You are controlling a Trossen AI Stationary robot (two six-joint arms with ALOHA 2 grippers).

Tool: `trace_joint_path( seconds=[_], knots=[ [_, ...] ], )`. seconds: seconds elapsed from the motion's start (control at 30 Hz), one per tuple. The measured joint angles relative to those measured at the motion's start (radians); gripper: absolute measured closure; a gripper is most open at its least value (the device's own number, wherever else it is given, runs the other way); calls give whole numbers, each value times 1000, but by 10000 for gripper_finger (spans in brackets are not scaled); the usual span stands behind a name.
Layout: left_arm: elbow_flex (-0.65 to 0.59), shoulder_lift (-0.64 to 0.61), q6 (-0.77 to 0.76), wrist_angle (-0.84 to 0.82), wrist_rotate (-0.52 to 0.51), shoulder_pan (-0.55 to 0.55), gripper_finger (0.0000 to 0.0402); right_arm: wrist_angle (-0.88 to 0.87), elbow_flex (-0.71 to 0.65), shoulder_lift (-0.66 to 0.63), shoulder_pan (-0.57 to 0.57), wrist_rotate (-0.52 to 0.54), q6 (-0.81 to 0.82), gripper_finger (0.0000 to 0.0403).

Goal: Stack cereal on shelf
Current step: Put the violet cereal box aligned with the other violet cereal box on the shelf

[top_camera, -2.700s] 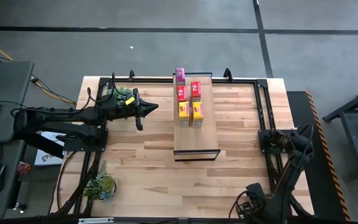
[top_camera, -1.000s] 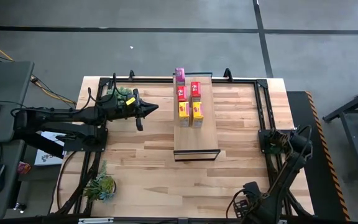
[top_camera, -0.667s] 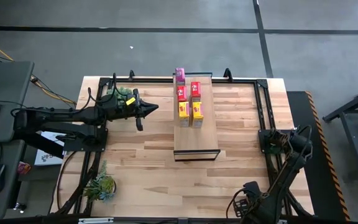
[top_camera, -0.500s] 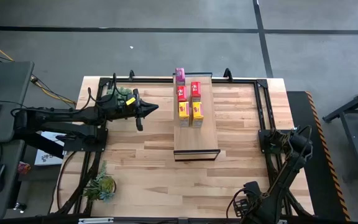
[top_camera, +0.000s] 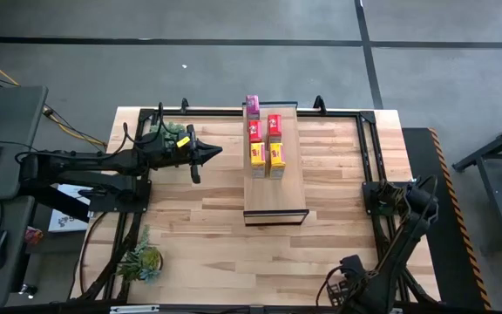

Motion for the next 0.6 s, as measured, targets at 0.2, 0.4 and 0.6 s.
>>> trace_joint_path(
  seconds=[0.2, 0.4, 0.6],
  knots=[
    [0, 0, 0, 0, 0, 0, 401, 10, 199, -5, -16, 253, -215, 221],
    [0, 0, 0, 0, 0, 0, 401, 26, 458, -7, -23, 728, -588, 221],
    [0, 0, 0, 0, 0, 0, 401, -81, 650, -14, -78, 1047, -1039, 221]
  ],
)
